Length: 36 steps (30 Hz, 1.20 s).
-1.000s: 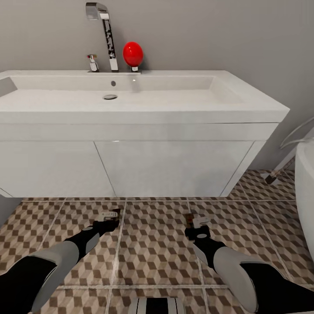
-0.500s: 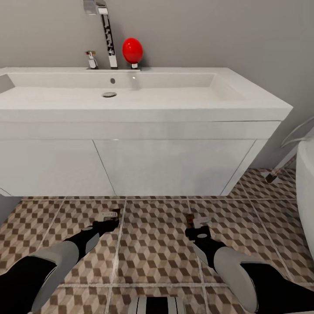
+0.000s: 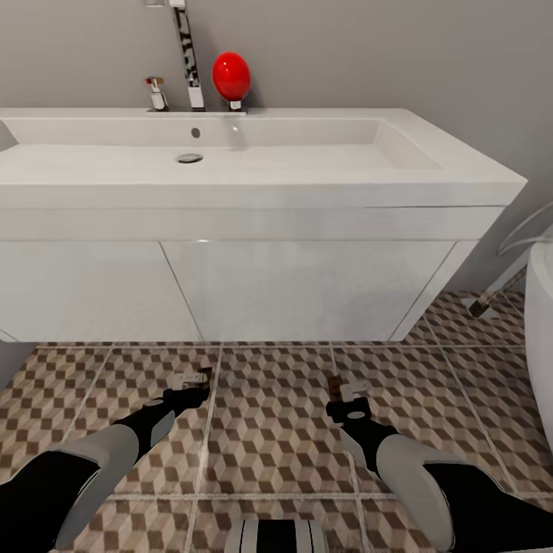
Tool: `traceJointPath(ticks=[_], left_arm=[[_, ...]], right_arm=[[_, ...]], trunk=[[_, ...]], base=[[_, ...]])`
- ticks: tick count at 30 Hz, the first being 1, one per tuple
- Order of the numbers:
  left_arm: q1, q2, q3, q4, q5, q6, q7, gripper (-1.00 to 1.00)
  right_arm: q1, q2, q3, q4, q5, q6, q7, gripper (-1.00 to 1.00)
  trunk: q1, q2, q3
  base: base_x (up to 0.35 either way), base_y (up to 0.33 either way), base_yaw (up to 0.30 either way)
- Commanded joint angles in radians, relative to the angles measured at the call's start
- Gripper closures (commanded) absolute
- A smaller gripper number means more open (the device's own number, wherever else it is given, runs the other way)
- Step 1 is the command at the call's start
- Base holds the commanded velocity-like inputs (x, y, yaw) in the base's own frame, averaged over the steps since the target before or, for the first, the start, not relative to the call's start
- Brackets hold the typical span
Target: Take the four mousetraps from the cabinet in the bathroom and place them on the bathroom floor. Make sure all four end up on the same floor surface, and ensure that at least two of them are either under or directly next to the same bathroom sink.
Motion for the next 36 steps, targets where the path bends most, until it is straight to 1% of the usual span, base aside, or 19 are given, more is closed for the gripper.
traceJointPath(ticks=[1,26,36], left_arm=[[-0.001,0.000,-0.008,0.001,0.009,-0.003,-0.003,1.00],[-0.001,0.000,-0.008,0.001,0.009,-0.003,-0.003,1.00],[-0.001,0.000,-0.008,0.001,0.009,-0.003,-0.003,1.00]], right_arm=[[-0.001,0.000,-0.005,0.002,0.004,-0.005,-0.002,1.00],[-0.001,0.000,-0.006,0.000,0.004,-0.005,-0.002,1.00],[-0.001,-0.001,-0.006,0.000,0.004,-0.007,-0.002,1.00]], trunk=[[0.000,0.000,-0.002],[0.000,0.000,-0.042],[0.000,0.000,-0.046]], base=[[0.000,0.000,0.000],[0.000,0.000,0.000],[0.000,0.000,0.000]])
